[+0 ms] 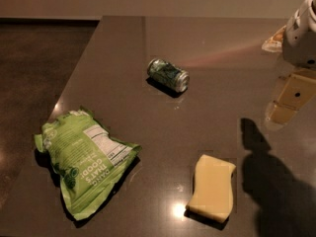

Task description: Place green can upright

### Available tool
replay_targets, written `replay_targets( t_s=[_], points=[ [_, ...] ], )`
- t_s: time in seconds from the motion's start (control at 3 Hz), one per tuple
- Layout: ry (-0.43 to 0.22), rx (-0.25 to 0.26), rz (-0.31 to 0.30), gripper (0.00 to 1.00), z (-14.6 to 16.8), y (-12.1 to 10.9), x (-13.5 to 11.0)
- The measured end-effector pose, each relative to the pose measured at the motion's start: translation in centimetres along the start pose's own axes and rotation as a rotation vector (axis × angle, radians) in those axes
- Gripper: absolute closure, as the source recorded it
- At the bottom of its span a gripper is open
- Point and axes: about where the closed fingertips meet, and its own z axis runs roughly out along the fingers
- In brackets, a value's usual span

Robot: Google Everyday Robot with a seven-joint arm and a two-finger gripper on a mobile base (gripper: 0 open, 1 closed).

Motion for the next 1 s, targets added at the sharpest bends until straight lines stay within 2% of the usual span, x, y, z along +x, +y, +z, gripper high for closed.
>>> replay_targets(
  t_s=[0.33, 0.67, 1.0],
  points=[
    [0.0, 0.0, 0.0, 0.0, 0.0, 0.0, 0.0],
    [-0.023, -0.006, -0.045, 0.0, 0.6, -1.4, -1.9],
    [-0.056, -0.036, -0.104, 0.0, 2.1, -3.7, -5.0]
  ],
)
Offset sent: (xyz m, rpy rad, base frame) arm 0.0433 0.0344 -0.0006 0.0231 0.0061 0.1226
